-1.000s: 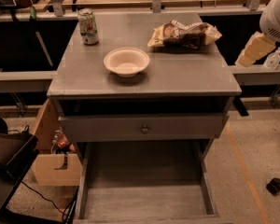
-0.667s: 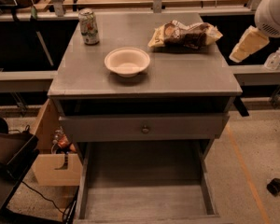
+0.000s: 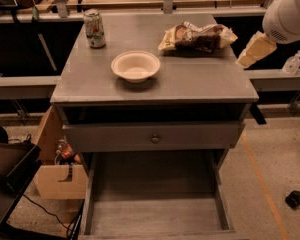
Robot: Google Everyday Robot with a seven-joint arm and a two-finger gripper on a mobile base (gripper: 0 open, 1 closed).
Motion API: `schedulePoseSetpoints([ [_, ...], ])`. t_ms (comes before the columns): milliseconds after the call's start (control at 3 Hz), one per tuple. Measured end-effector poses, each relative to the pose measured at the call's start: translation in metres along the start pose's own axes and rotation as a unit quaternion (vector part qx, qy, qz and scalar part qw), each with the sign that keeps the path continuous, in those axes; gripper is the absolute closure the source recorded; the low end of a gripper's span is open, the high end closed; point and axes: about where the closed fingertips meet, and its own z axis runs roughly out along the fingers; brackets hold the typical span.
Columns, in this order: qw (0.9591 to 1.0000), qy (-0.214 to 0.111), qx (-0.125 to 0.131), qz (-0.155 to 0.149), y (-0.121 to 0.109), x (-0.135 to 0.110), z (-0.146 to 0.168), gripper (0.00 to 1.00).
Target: Place brown chip bag into middle drawer
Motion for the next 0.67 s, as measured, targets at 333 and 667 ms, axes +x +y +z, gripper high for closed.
schedulePoseSetpoints([
  [333,0.9969,-0.072,-0.026,0.019,0.012,-0.029,0.049,0.00],
  [667,0.9872,-0.147,-0.049,0.037,0.021,-0.066,0.099,0.00],
])
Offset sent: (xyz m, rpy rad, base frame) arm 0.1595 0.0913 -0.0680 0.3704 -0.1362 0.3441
